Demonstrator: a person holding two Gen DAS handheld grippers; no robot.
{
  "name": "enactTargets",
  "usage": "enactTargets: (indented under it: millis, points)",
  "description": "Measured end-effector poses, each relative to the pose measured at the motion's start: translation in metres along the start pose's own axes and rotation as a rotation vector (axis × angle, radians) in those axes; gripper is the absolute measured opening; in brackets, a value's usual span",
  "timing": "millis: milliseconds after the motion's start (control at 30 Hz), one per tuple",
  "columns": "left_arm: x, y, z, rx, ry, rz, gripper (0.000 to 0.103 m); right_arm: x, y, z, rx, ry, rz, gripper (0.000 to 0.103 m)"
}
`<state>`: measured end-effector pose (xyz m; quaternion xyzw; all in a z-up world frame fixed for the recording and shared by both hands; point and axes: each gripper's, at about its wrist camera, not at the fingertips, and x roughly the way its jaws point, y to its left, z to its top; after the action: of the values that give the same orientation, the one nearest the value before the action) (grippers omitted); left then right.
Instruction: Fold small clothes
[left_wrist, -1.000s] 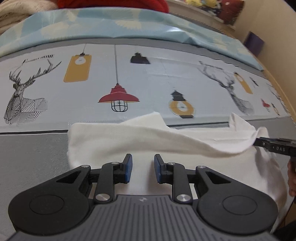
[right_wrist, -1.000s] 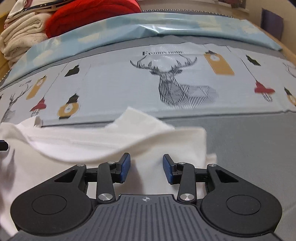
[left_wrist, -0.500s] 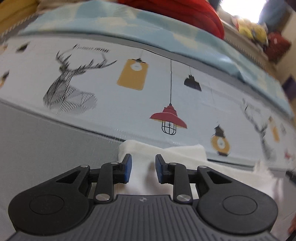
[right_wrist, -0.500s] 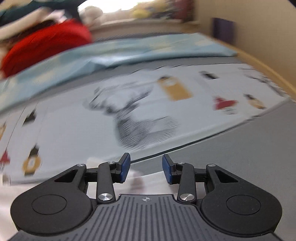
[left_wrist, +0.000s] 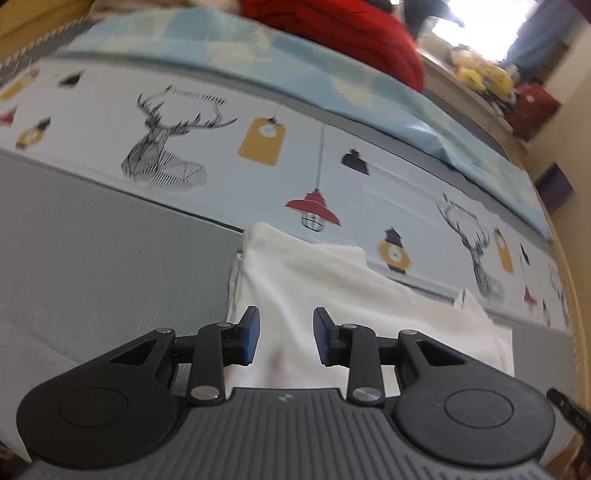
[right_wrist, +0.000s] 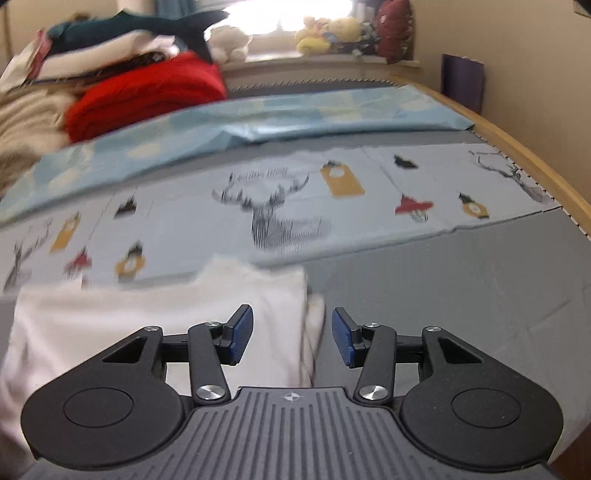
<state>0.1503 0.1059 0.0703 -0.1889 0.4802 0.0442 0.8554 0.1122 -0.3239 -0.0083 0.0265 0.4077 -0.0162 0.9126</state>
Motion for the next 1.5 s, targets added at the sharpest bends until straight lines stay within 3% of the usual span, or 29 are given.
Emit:
enactTargets:
  millis: [100,167,200,267,367,533,600,667,867,1033,1300,1400,1433,1500]
  points:
    - [-0.003,-0.003,-0.023,0.065,-0.027,0.024,0.04,-0.006,-0.005,-0.005,-0.011,-0.018,-0.018,0.049]
    - [0.006,-0.002,-0.034,0.052,0.081,0.052,0.039,-0.006,-0.011,-0.006,-0.001,-0.004,-0.045,0.049]
    - [0.005,-0.001,-0.036,0.037,0.081,0.024,0.04,-0.006,-0.015,-0.006,0.017,-0.006,-0.053,0.049]
    - [0.003,-0.005,-0.038,0.074,0.07,0.001,0.049,-0.012,-0.024,-0.005,0.074,-0.019,-0.049,0.049]
    - [0.01,-0.009,-0.044,0.147,0.078,0.071,0.058,-0.016,-0.034,-0.006,0.134,-0.033,-0.043,0.049]
    - [0.025,0.004,-0.046,0.1,0.115,0.109,0.058,-0.021,-0.035,-0.006,0.146,-0.07,-0.06,0.049]
    - [0.025,0.007,-0.043,0.089,0.099,0.105,0.068,-0.029,-0.032,-0.004,0.101,-0.128,-0.124,0.049]
    - [0.028,0.007,-0.041,0.09,0.101,0.116,0.071,-0.037,-0.033,-0.002,0.069,-0.18,-0.153,0.049]
    - [0.043,0.006,-0.037,0.107,0.147,0.12,0.073,-0.057,-0.051,0.009,0.024,-0.254,-0.15,0.049]
    - [0.058,0.012,-0.034,0.108,0.18,0.15,0.074,-0.065,-0.071,0.002,0.213,-0.272,-0.166,0.049]
    - [0.076,0.011,-0.041,0.04,0.306,0.039,0.074,-0.061,-0.064,0.0,0.173,-0.269,-0.196,0.05]
    - [0.078,0.011,-0.044,0.07,0.313,0.084,0.073,-0.062,-0.063,-0.001,0.177,-0.269,-0.201,0.05]
    - [0.08,0.015,-0.045,0.064,0.318,0.122,0.073,-0.062,-0.063,-0.001,0.181,-0.269,-0.201,0.05]
    - [0.082,0.027,-0.044,0.009,0.334,0.13,0.074,-0.063,-0.063,0.0,0.188,-0.272,-0.202,0.05]
